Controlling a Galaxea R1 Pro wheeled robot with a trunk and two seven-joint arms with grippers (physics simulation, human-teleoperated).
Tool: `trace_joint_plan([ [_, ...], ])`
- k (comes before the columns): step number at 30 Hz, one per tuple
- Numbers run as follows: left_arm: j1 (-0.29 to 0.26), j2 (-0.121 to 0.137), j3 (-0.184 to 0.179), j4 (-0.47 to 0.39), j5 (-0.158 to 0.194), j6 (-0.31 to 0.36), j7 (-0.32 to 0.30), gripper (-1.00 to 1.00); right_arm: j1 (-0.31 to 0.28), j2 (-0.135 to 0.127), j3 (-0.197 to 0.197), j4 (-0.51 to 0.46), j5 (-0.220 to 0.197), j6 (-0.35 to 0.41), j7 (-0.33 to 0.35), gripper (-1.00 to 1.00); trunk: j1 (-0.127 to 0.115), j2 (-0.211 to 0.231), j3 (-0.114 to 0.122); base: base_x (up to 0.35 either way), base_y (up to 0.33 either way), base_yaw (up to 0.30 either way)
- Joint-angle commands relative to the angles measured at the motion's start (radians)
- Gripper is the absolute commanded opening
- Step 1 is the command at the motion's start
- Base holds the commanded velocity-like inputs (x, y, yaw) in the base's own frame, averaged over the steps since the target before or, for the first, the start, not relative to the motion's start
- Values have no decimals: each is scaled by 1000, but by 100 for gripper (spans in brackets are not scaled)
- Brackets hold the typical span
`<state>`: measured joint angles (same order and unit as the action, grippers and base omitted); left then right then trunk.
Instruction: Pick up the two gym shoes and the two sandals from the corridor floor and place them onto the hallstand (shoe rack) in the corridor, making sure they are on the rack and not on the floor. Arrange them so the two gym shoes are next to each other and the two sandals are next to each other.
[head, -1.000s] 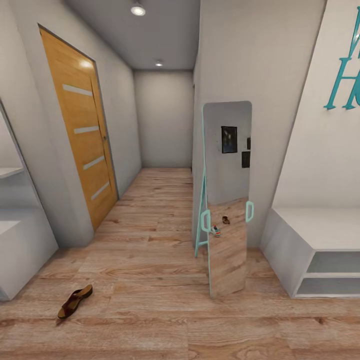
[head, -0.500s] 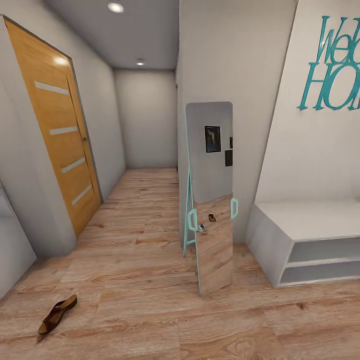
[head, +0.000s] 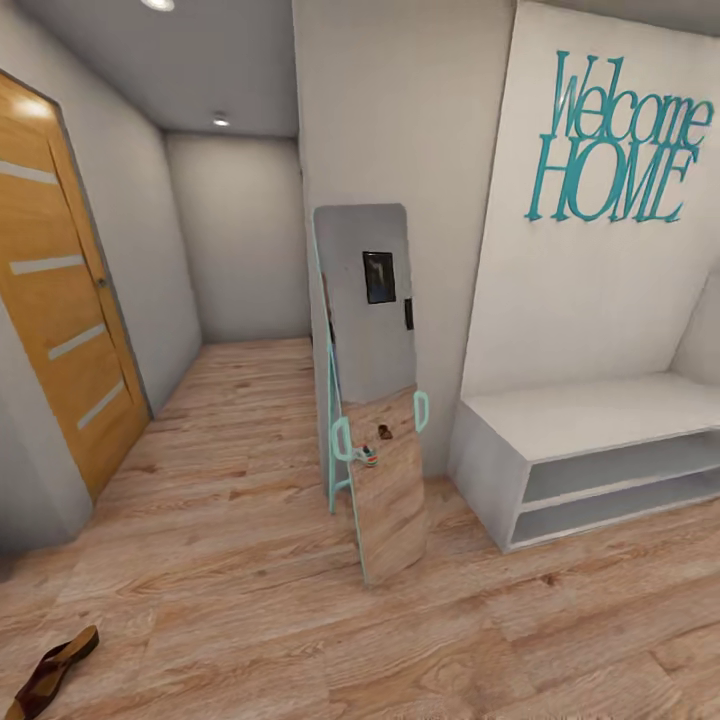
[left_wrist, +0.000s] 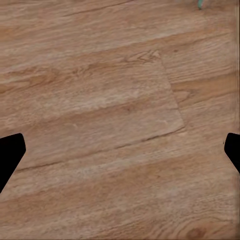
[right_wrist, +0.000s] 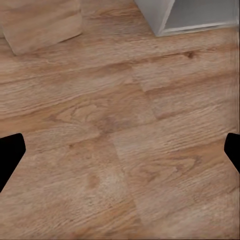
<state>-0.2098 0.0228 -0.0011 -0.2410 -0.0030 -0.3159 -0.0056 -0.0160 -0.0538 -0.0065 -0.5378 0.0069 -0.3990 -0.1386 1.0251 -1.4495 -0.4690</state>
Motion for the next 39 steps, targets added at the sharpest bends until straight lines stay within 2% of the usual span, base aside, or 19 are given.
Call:
trace_joint_plan([
  [1, 0, 0, 0, 0, -1, -3, -1, 100, -1, 0, 0, 1, 1, -3, -2, 100, 0, -1, -1, 0, 0, -300],
  [19, 0, 0, -4, 0, -6, -3, -2, 100, -1, 0, -1, 1, -1, -3, -2, 100, 0, -1, -1, 21, 0, -300],
  [39, 0, 0, -6, 0, -7, -3, -2, 100, -1, 0, -1, 1, -2, -3, -2, 100, 0, -1, -1, 270, 0, -300],
])
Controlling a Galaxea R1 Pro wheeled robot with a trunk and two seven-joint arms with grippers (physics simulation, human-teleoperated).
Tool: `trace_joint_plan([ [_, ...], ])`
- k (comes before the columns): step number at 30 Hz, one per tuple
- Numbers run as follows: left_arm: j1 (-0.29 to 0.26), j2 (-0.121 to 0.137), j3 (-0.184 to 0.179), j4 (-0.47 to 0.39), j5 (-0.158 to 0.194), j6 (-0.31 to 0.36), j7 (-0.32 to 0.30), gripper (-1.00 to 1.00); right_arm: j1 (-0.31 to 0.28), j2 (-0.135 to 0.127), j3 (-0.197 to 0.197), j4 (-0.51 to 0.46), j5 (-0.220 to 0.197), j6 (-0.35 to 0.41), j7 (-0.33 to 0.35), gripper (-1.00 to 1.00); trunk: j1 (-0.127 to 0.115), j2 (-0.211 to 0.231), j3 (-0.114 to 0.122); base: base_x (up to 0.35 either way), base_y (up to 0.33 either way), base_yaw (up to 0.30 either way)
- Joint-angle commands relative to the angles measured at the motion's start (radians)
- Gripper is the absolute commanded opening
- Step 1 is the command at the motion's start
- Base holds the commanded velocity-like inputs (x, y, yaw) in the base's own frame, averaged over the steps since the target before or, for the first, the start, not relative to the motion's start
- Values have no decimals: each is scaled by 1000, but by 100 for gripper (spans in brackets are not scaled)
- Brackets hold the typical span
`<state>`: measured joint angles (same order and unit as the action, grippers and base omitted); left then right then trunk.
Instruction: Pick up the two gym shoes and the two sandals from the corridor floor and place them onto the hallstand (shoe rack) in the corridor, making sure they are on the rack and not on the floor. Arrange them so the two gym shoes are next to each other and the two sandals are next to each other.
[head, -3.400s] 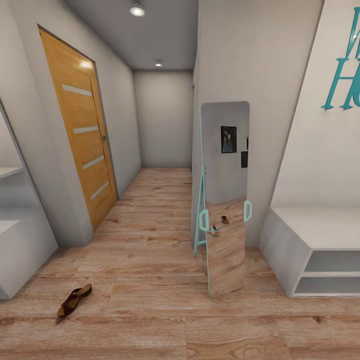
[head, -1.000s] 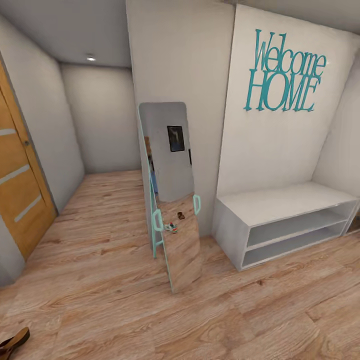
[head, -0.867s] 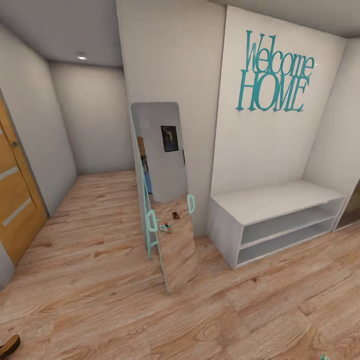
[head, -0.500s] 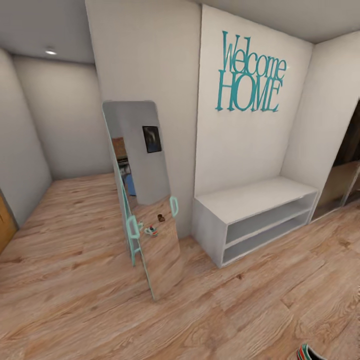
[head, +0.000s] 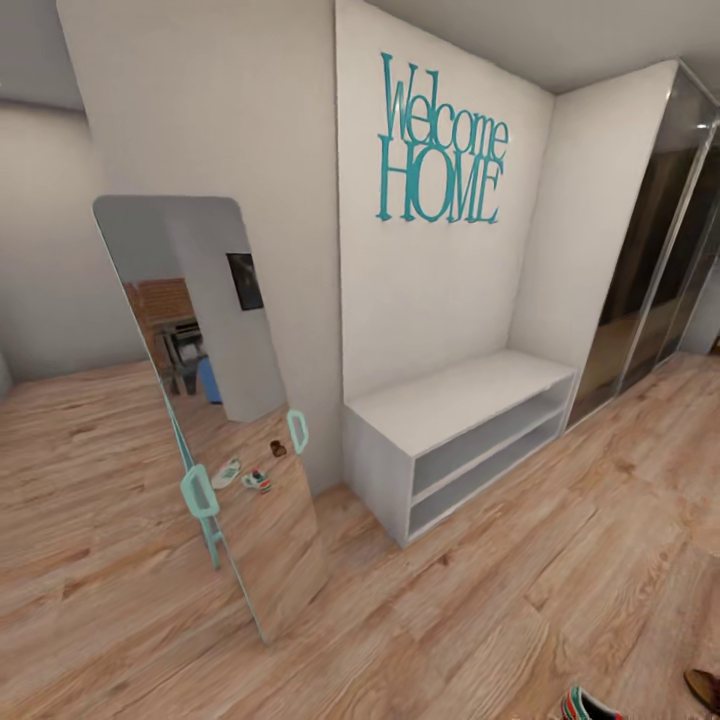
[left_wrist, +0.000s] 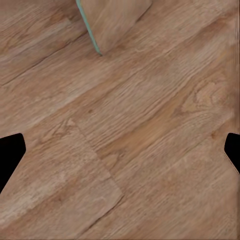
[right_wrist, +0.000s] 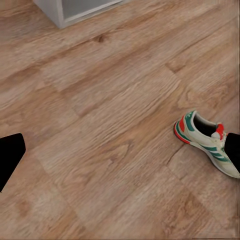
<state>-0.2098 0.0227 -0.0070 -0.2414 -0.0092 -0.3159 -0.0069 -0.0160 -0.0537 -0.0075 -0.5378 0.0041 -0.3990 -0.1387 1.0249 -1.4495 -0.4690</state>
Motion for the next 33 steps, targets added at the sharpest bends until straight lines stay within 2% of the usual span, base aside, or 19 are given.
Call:
trace_joint_plan([
  [1, 0, 0, 0, 0, -1, -3, -1, 100, -1, 0, 0, 1, 0, -3, -2, 100, 0, -1, -1, 77, 0, -300],
  [23, 0, 1, 0, 1, -2, -3, -1, 100, -1, 0, 0, 1, 0, -3, -2, 100, 0, -1, -1, 11, 3, -300],
  [33, 0, 0, -3, 1, -2, -3, -1, 100, -1, 0, 0, 1, -1, -3, -2, 100, 0, -1, -1, 188, 177, -300],
])
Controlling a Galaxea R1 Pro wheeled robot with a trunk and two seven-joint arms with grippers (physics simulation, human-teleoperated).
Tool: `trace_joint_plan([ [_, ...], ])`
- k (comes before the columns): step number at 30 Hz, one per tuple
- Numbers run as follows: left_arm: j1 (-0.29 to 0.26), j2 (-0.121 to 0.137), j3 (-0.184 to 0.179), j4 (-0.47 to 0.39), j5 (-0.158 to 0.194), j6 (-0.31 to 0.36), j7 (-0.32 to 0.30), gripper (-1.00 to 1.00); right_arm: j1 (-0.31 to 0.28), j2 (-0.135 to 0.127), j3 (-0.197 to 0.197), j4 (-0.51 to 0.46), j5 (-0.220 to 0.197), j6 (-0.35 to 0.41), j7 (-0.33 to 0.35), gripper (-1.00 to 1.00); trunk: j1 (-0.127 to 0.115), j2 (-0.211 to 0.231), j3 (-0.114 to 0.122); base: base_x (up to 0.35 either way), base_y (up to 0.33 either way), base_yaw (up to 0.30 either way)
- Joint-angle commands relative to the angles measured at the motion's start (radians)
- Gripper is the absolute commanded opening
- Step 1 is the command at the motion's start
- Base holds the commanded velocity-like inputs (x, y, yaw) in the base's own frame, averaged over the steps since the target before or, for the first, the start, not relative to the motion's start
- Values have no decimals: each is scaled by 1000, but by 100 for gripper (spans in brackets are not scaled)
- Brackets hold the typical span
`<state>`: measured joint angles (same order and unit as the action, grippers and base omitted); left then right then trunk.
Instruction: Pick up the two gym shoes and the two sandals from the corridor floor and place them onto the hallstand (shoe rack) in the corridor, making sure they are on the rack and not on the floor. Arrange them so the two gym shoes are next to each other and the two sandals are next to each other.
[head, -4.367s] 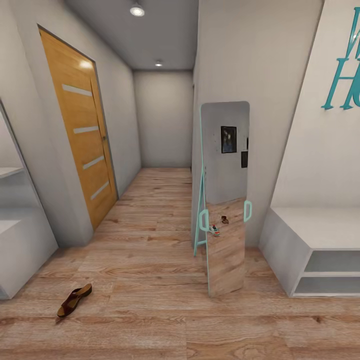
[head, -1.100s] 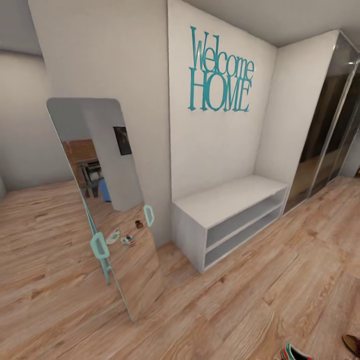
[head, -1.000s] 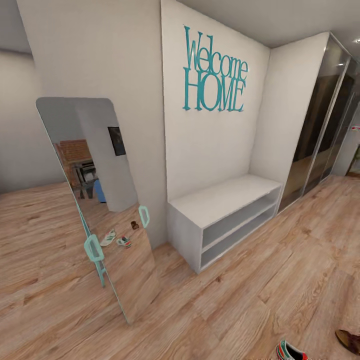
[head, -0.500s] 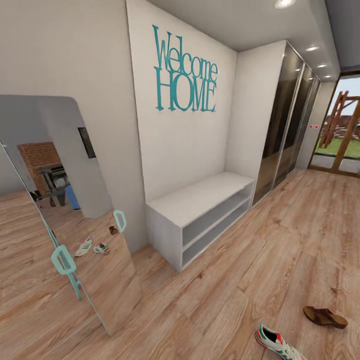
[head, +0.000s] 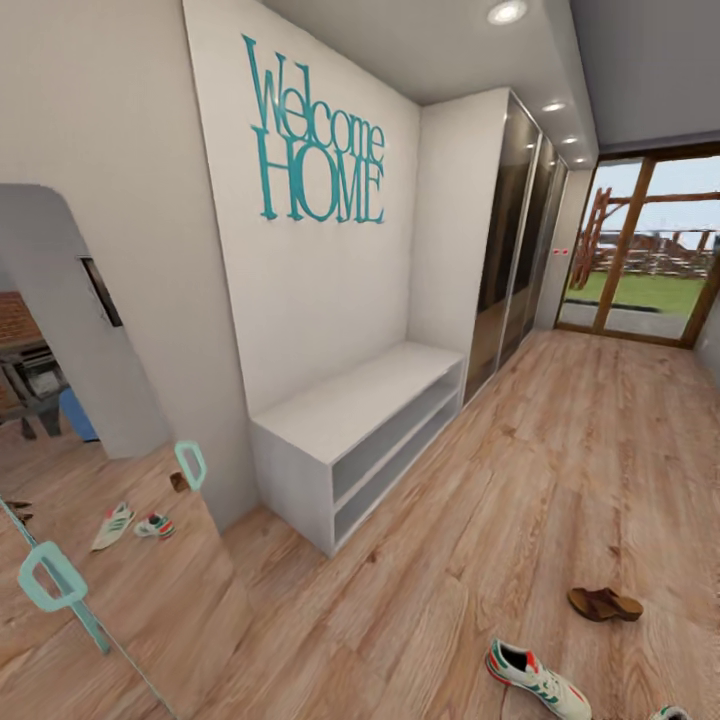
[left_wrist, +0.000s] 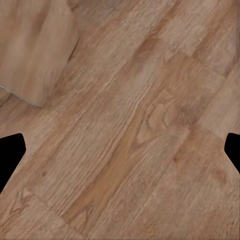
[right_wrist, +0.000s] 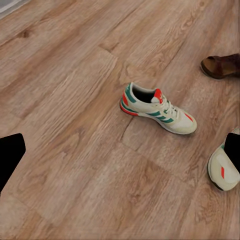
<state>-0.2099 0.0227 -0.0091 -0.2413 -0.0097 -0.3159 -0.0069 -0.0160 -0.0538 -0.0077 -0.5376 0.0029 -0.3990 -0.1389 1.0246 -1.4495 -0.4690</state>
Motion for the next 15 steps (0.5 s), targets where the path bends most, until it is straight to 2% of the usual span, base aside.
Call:
trace_joint_plan([
  [1, 0, 0, -1, 0, -1, -3, -1, 100, -1, 0, 0, 1, 0, -3, -2, 100, 0, 0, -1, 242, 229, -300],
  [15, -1, 0, -1, 0, -1, -3, -1, 100, -1, 0, 0, 1, 0, -3, -2, 100, 0, 0, -1, 248, 232, -300],
])
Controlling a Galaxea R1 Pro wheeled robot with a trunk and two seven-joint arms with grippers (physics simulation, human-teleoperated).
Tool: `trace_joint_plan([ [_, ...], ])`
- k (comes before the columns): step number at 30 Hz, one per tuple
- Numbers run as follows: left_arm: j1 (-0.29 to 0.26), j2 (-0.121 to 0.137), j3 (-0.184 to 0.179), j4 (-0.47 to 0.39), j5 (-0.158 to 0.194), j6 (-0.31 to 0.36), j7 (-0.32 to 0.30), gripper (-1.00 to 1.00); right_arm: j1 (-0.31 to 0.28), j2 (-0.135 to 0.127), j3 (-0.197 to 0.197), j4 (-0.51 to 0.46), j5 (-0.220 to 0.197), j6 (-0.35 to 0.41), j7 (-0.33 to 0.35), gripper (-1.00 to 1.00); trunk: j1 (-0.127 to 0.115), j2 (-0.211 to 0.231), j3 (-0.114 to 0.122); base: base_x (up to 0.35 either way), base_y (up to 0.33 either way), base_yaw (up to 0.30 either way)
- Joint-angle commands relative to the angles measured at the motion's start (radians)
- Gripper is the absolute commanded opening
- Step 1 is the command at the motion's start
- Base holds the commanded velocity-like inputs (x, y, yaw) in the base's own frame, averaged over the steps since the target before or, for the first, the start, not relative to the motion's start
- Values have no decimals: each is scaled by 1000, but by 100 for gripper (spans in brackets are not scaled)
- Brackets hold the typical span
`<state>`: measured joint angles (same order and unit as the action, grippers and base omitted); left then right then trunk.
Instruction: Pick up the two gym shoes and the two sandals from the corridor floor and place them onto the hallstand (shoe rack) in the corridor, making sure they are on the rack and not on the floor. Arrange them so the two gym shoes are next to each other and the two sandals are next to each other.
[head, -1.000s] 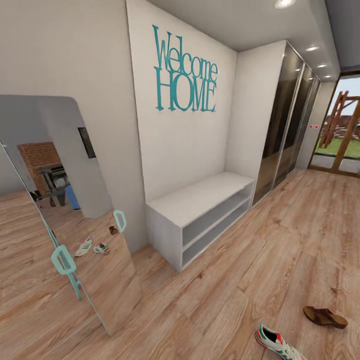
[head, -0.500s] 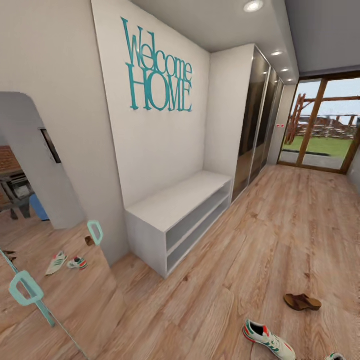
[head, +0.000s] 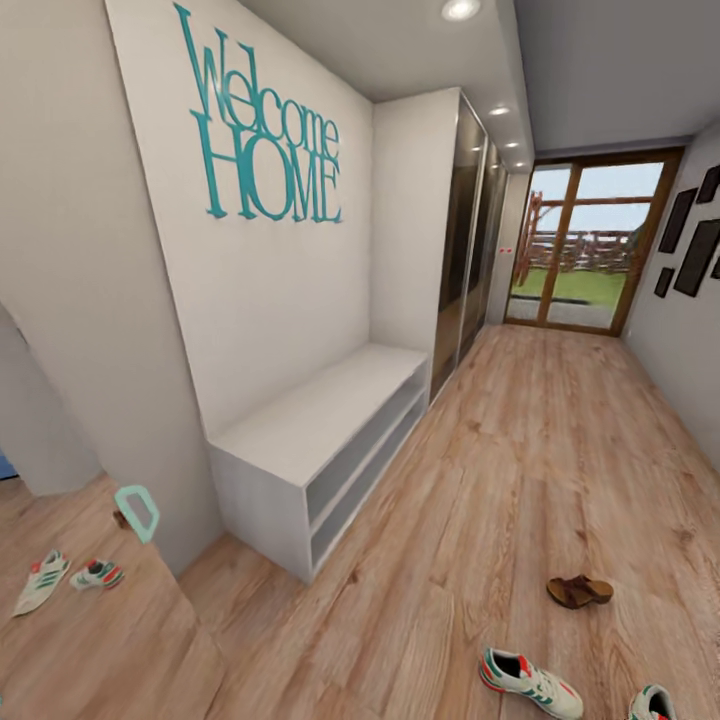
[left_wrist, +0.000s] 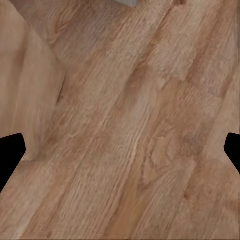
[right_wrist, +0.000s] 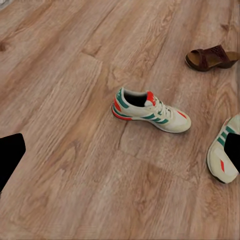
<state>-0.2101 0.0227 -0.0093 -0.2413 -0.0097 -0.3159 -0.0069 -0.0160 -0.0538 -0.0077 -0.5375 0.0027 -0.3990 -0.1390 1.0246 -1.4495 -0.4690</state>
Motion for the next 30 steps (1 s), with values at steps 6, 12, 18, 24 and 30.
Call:
trace_joint_plan([
  [6, 0, 0, -1, 0, -1, -3, -1, 100, -1, 0, 0, 1, 0, -3, -2, 100, 0, 0, -1, 277, 221, -300],
  [12, 0, 0, -1, 0, -1, -3, -1, 100, -1, 0, 0, 1, 0, -3, -2, 100, 0, 0, -1, 317, 126, -300],
  [18, 0, 0, -1, 0, -1, -3, -1, 100, -1, 0, 0, 1, 0, -3, -2, 100, 0, 0, -1, 334, 43, -300],
  [24, 0, 0, -1, 0, -1, -3, -1, 100, -1, 0, 0, 1, 0, -3, -2, 100, 0, 0, -1, 336, 6, -300],
  [30, 0, 1, -1, 0, -1, -5, -1, 100, -1, 0, 0, 1, 0, -3, -2, 100, 0, 0, -1, 336, 1, -300],
])
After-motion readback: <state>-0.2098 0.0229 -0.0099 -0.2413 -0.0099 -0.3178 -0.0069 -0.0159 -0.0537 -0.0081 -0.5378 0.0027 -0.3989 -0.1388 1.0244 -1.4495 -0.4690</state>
